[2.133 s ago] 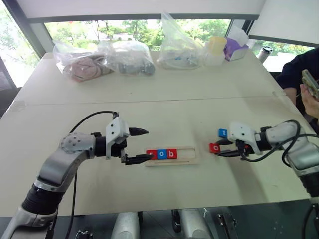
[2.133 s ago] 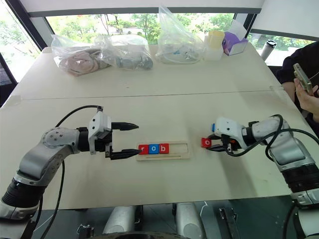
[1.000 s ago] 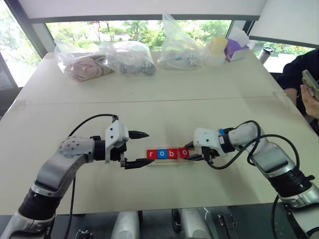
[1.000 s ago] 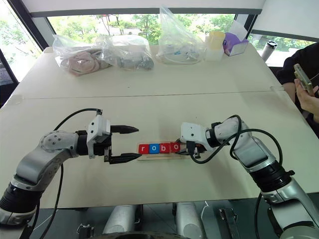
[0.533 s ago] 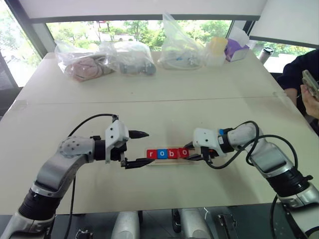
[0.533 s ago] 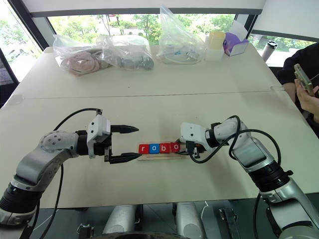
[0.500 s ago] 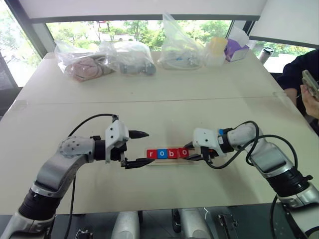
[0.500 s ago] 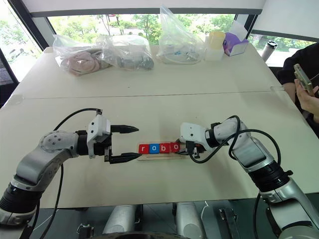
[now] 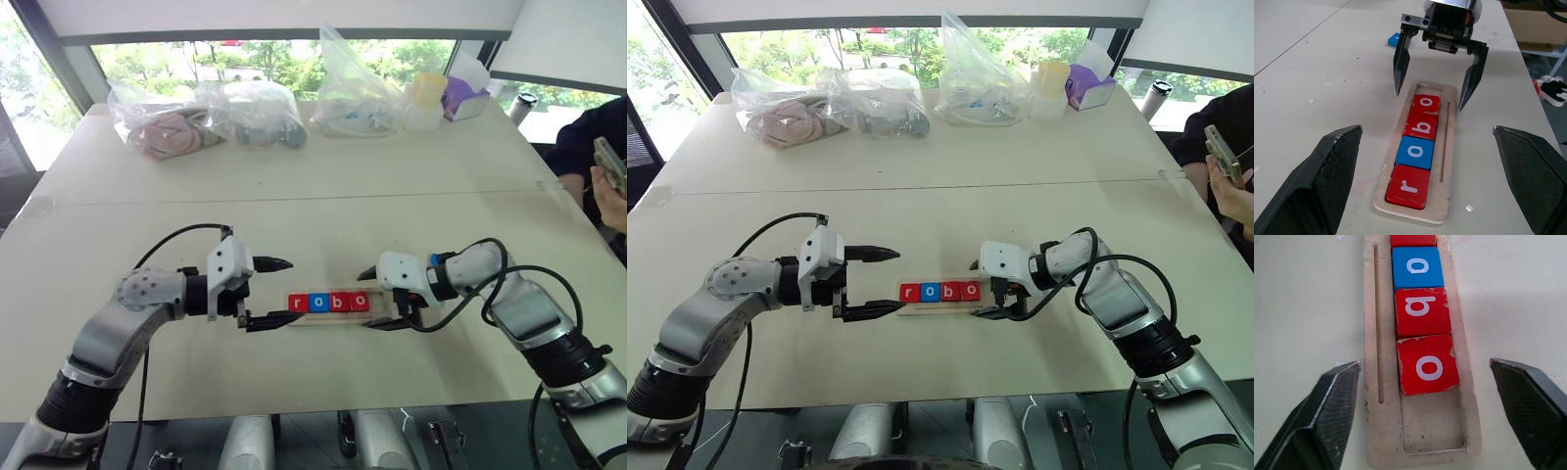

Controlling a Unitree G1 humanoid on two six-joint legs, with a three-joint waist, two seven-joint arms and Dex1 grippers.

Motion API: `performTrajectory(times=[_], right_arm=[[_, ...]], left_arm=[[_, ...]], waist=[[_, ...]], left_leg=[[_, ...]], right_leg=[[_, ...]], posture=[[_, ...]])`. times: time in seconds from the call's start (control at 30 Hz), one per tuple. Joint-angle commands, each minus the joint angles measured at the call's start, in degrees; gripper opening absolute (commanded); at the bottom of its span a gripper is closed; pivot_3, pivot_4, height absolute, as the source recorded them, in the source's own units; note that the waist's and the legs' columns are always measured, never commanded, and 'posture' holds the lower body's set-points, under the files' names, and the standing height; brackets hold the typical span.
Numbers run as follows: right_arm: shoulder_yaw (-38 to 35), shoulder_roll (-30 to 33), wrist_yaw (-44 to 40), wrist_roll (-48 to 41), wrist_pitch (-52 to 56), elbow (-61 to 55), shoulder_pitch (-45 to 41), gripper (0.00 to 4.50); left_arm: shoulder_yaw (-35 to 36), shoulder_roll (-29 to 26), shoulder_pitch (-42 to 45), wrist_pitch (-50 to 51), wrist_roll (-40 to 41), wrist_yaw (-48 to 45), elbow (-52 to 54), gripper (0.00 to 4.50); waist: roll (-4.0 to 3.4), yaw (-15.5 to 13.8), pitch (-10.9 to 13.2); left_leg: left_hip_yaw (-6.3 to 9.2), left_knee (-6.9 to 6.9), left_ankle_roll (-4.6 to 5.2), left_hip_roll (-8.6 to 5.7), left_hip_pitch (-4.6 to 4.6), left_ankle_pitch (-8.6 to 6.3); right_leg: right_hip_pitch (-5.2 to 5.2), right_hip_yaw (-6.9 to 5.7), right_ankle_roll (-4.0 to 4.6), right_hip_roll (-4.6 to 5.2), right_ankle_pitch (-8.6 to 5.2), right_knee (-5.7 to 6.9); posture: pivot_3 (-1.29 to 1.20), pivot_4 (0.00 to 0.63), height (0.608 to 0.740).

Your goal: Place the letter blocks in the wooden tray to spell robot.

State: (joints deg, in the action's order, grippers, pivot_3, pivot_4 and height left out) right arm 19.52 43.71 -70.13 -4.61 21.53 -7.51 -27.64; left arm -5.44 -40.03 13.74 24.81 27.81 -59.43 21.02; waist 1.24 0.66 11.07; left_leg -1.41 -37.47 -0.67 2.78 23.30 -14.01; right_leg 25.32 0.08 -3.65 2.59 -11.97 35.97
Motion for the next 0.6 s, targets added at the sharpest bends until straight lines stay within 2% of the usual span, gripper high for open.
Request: performTrajectory(times=[0.03, 0.17, 0.23, 0.37, 0.47, 0.6], right_arm=[[-2.9, -0.1, 1.2, -1.0, 0.6, -1.6, -2.0, 4.45], [-7.4, -0.8, 6.0, -2.5, 4.7, -1.4, -3.0, 4.45], [-12.6, -2.3, 13.8, -2.0, 10.0, -1.3, -2.7, 4.45], [-17.3, -4.7, 23.2, -0.9, 17.5, -3.4, -1.3, 4.45], [-24.1, -10.5, 36.9, 1.6, 32.4, -8.4, 1.5, 4.45], [-27.8, -17.3, 45.1, 1.6, 44.6, -15.8, 3.7, 4.45]], left_arm=[[1.0, 0.0, 0.1, -0.1, 0.6, 0.3, 1.6, 4.5], [1.1, 0.1, 0.1, -0.1, 0.7, 0.5, 1.7, 4.5], [1.1, 0.1, -0.2, -0.3, 0.7, 0.6, 1.8, 4.5], [0.9, 0.3, -0.4, -0.7, 0.5, 0.7, 1.7, 4.5], [0.2, 0.9, 0.1, -1.1, 0.2, 0.5, 1.1, 4.5], [-0.2, 1.3, 0.5, -1.7, -0.2, -0.1, 0.3, 4.5]], waist=[[0.0, 0.0, 0.0], [0.0, 0.0, 0.0], [0.01, 0.0, 0.0], [0.01, 0.0, 0.0], [0.01, -0.1, 0.0], [0.0, 0.0, 0.0]], left_leg=[[0.0, 0.0, 0.0, 0.0, 0.0, 0.0], [0.0, 0.0, 0.0, 0.0, 0.0, 0.0], [0.0, -0.01, 0.0, 0.0, 0.0, 0.0], [0.0, 0.0, -0.01, 0.0, 0.01, 0.0], [0.01, 0.02, -0.01, 0.0, 0.01, 0.0], [0.01, 0.02, -0.01, 0.0, 0.03, 0.0]], right_leg=[[0.0, 0.0, 0.0, 0.0, 0.0, 0.0], [0.0, 0.0, 0.0, 0.0, 0.0, 0.0], [0.0, 0.0, 0.01, 0.0, 0.0, 0.01], [0.0, 0.0, 0.01, 0.01, 0.01, 0.01], [0.02, 0.0, 0.01, 0.01, 0.0, 0.01], [0.06, 0.03, 0.02, 0.0, 0.01, 0.06]], posture=[[0.0, 0.15, 0.74], [0.0, 0.15, 0.74], [0.0, 0.15, 0.74], [0.0, 0.15, 0.74], [0.0, 0.15, 0.74], [0.0, 0.15, 0.74]])
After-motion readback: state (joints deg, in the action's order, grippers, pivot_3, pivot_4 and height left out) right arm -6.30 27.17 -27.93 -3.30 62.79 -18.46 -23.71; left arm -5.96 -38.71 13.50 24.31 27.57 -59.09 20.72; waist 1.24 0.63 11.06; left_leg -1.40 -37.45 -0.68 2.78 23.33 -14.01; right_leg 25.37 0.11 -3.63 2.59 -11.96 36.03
